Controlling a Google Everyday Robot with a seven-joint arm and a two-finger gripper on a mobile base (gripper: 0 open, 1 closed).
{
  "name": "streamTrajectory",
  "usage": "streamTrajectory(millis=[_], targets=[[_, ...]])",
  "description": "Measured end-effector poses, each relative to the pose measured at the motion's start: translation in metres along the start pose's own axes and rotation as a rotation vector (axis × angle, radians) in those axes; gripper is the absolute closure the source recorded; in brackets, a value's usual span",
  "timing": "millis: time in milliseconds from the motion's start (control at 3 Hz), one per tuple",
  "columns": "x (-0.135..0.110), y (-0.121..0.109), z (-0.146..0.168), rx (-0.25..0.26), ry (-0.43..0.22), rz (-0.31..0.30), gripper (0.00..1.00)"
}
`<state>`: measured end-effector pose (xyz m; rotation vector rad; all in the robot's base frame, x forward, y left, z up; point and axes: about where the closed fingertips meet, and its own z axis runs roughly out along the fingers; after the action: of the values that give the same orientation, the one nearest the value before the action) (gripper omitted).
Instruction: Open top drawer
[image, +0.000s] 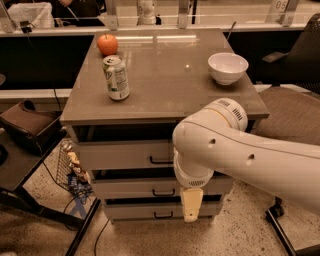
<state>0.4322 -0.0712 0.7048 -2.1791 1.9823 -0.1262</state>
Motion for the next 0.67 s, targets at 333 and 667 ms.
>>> streamTrajectory(millis=[333,667], targets=[[-0.006,-0.011,0.026,-0.012,-0.047,0.001,0.0],[-0.01,-0.021,0.046,-0.01,-0.043,-0.001,0.0]])
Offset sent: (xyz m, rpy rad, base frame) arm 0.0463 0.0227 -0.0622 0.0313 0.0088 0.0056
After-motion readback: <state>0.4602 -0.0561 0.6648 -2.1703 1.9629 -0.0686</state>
